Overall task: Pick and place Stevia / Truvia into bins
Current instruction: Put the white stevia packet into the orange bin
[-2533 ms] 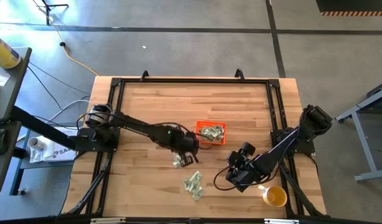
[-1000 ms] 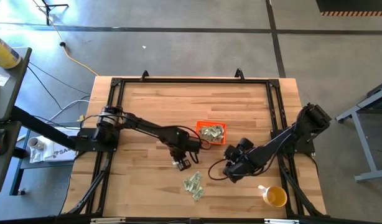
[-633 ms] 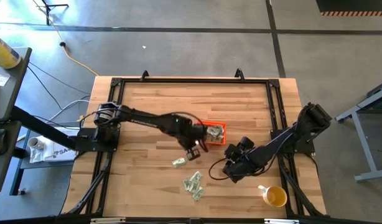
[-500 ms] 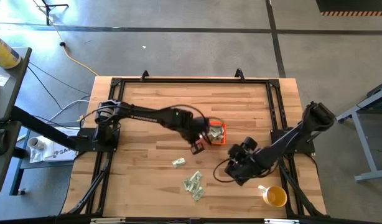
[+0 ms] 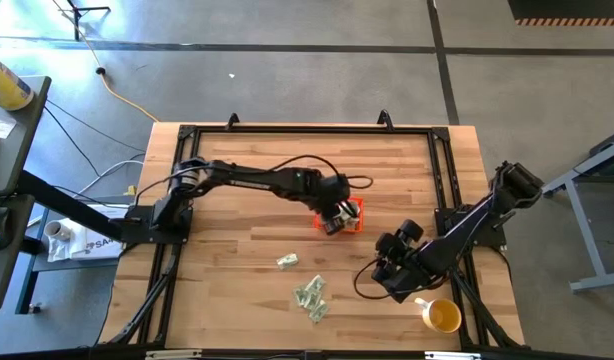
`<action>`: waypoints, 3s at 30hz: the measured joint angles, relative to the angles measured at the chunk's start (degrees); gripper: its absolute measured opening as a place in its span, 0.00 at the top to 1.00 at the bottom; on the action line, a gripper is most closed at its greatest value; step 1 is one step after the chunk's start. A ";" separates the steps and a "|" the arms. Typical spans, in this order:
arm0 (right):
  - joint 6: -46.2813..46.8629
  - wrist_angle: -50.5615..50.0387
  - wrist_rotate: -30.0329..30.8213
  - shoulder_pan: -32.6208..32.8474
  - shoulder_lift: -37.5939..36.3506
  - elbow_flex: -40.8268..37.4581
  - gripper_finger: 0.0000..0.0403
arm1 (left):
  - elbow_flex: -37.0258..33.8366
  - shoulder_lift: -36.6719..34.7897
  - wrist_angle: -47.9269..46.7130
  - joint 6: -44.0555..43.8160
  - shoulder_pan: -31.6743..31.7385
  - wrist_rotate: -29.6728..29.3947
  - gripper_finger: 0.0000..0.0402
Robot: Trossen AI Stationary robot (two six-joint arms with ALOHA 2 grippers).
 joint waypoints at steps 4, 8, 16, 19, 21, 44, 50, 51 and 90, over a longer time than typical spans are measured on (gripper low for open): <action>-1.27 -0.18 0.41 0.00 0.00 0.00 0.37 | 0.09 -0.40 -2.85 -2.05 0.02 -0.49 0.57; -2.21 -0.14 0.79 0.00 0.00 0.00 0.37 | 0.11 -4.33 -16.19 -4.11 -0.75 3.14 0.40; -7.36 6.57 -2.13 -1.41 0.02 -3.78 0.37 | -3.34 -7.91 -32.31 -9.41 -11.28 1.28 0.31; -9.60 15.27 -5.35 -2.15 0.03 -7.98 0.37 | -7.36 -7.76 -28.08 -13.77 -15.17 0.98 0.33; -10.52 19.37 -6.02 -2.04 0.06 -9.65 0.37 | -9.91 -7.63 -23.48 -17.41 -16.97 0.68 0.35; -15.57 21.58 -8.74 -3.45 0.02 -10.51 0.37 | -20.46 -2.12 -6.52 -18.17 -19.26 -4.92 0.52; -8.48 21.48 -6.08 -3.45 0.01 -10.51 0.37 | -19.43 -1.87 -6.37 -15.09 -15.84 -4.77 0.82; -6.90 21.43 -4.89 -3.45 -0.11 -10.51 0.37 | -18.58 -1.82 -6.98 -13.84 -15.14 -4.09 0.87; -14.06 17.24 -3.93 -9.30 -9.05 -10.49 0.37 | 8.33 -0.93 -32.15 -0.66 -8.69 -7.17 0.30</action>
